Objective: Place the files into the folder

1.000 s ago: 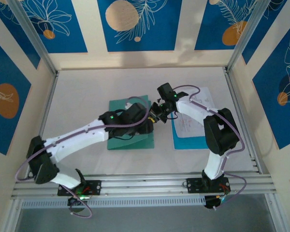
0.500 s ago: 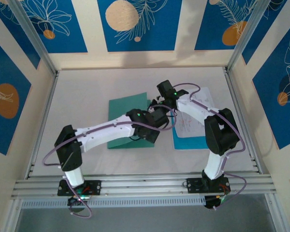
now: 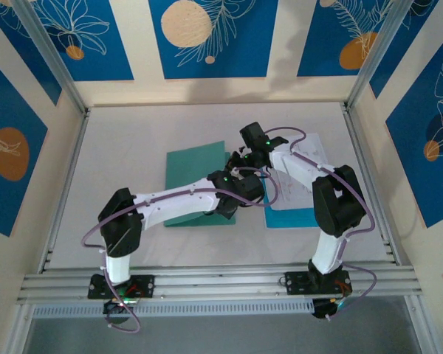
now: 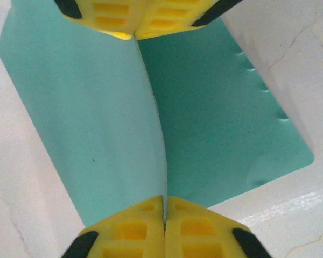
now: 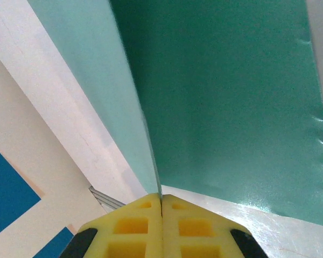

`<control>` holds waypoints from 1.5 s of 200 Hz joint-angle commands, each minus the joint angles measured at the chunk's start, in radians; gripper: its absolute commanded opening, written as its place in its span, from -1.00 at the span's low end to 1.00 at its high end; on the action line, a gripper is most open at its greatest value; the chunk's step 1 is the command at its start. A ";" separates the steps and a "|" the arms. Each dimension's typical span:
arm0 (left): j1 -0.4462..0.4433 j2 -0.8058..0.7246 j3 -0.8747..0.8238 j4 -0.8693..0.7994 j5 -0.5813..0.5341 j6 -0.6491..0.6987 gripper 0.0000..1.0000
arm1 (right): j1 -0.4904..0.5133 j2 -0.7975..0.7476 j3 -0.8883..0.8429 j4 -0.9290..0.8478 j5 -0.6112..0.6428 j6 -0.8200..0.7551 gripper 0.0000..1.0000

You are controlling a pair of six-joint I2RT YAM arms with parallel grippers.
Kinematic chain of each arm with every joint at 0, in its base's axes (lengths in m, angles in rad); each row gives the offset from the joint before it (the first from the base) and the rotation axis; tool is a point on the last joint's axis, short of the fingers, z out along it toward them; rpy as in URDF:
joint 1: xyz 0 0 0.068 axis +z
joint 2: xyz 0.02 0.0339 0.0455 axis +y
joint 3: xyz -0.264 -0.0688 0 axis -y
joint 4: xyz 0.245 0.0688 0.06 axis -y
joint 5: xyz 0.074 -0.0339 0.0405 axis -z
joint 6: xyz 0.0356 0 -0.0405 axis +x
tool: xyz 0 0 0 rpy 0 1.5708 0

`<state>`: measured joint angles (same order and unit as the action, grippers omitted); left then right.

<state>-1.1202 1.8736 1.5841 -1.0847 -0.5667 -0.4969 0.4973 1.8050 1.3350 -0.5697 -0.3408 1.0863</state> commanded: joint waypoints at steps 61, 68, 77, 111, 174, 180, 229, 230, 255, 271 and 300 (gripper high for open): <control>-0.009 -0.186 -0.114 0.121 0.024 0.013 -1.00 | -0.100 -0.278 -0.170 0.058 0.151 0.024 0.69; -0.009 -0.211 -0.134 0.138 0.031 0.010 -1.00 | -0.104 -0.267 -0.181 0.053 0.136 0.028 0.50; -0.005 -0.242 -0.159 0.159 0.044 0.005 -1.00 | -0.102 -0.246 -0.193 0.046 0.125 0.037 0.13; 0.000 -0.326 -0.214 0.193 0.063 -0.022 -1.00 | -0.042 -0.112 -0.228 0.157 0.026 0.079 -0.82; 0.028 -0.423 -0.265 0.191 0.055 -0.106 -1.00 | 0.046 0.164 -0.017 -0.041 0.086 0.042 -1.00; 0.032 -0.434 -0.269 0.186 0.052 -0.117 -1.00 | 0.044 0.174 -0.021 -0.051 0.096 0.044 -1.00; 0.073 -0.547 -0.316 0.120 0.011 -0.234 -1.00 | 0.047 0.244 -0.012 -0.160 0.148 0.020 -1.00; 0.074 -0.551 -0.319 0.117 0.009 -0.239 -1.00 | 0.047 0.245 -0.013 -0.162 0.149 0.019 -1.00; 0.129 -0.654 -0.379 0.020 -0.024 -0.348 -1.00 | 0.047 0.243 -0.031 -0.160 0.160 0.021 -1.00; 0.178 -0.730 -0.419 -0.046 -0.034 -0.398 -1.00 | 0.048 0.243 -0.026 -0.168 0.166 0.018 -1.00; 0.281 -0.872 -0.487 -0.143 -0.043 -0.446 -0.68 | 0.047 0.247 -0.017 -0.177 0.169 0.013 -1.00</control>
<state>-0.9081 1.0889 1.1545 -1.0458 -0.5907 -0.8597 0.5430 2.0136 1.3186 -0.6556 -0.2279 1.1114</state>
